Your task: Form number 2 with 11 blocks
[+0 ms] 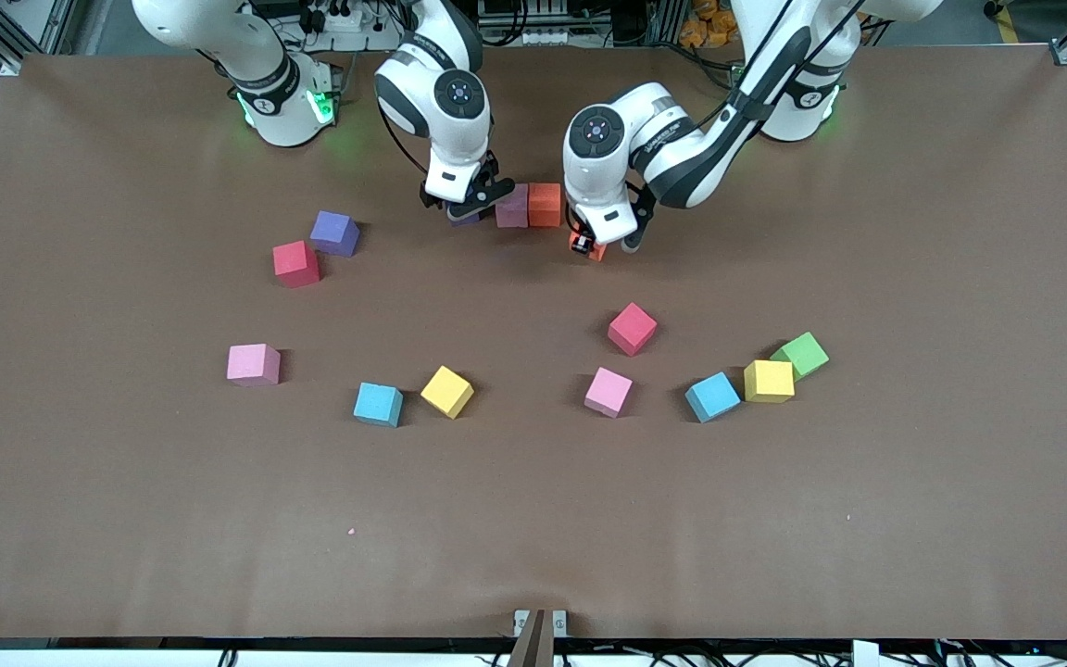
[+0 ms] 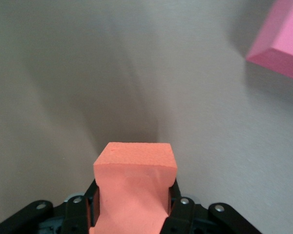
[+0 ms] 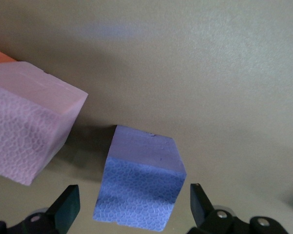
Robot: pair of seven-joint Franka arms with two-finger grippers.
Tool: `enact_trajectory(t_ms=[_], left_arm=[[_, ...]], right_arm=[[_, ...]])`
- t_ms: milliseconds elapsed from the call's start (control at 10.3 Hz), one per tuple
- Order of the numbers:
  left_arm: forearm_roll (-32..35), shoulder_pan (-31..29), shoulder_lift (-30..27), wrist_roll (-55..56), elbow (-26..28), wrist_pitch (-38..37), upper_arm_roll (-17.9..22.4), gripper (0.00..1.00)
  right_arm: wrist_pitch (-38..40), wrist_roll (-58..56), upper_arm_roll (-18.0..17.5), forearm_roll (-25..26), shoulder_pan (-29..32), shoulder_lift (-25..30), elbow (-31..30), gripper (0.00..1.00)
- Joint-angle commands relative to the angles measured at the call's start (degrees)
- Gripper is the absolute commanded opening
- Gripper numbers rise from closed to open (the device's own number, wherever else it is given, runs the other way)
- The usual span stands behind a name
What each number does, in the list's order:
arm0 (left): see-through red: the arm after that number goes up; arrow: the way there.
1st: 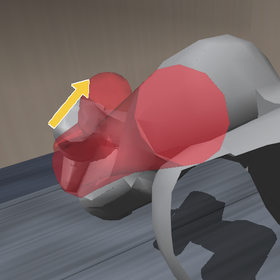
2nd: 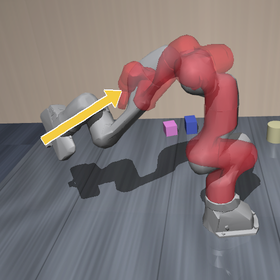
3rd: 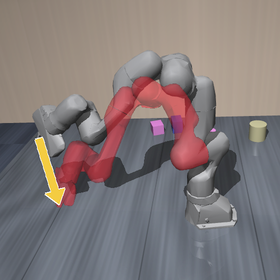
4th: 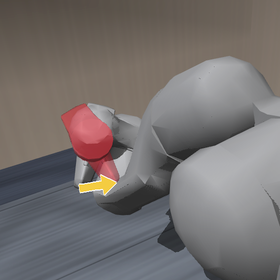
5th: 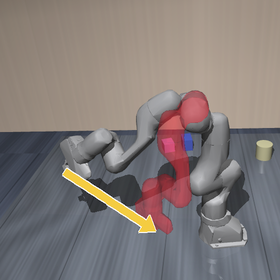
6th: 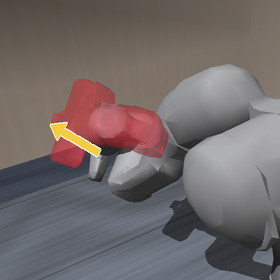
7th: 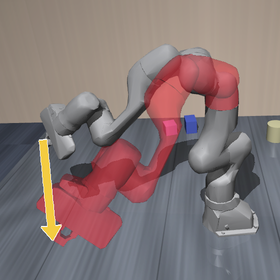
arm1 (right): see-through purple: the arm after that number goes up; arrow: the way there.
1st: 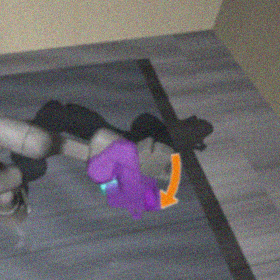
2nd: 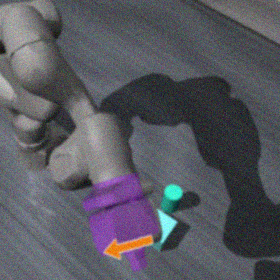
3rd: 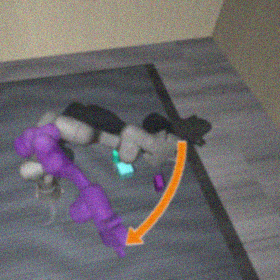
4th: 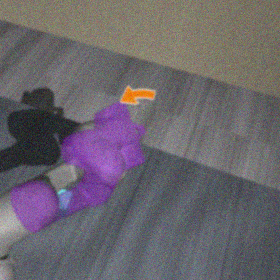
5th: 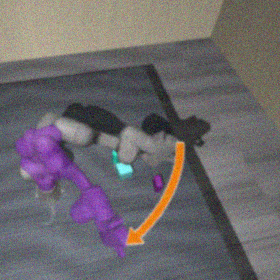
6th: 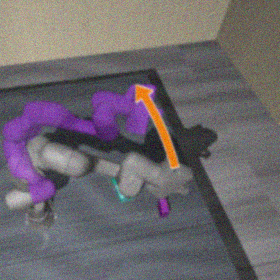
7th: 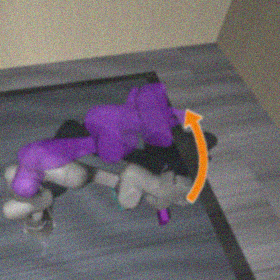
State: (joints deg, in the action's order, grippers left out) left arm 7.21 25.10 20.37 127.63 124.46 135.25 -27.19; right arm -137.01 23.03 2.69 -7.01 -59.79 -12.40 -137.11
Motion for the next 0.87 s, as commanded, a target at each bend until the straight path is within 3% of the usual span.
enact_trajectory(t_ms=[0,193,290,773], left_arm=[[-1.15,0.03,-2.62,4.45,2.36,0.98,-0.14,0.01],[-0.71,0.12,-2.27,8.59,2.36,1.5,-1.54,0.0],[-0.62,0.12,-2.09,10.17,2.45,2.03,-1.63,0.0],[-0.62,1.26,-1.39,17.47,3.59,4.66,-1.63,0.0]], right_arm=[[-1.07,0.52,-0.23,-2.65,0.29,-0.87,-0.52,0.92],[-1.07,0.52,-0.23,-2.83,0.38,-1.13,-0.44,0.27],[-1.07,0.52,-0.23,-3.36,0.81,-0.96,-0.43,0.0],[-0.71,-0.36,0.03,-4.15,4.59,3.08,0.09,0.0]])
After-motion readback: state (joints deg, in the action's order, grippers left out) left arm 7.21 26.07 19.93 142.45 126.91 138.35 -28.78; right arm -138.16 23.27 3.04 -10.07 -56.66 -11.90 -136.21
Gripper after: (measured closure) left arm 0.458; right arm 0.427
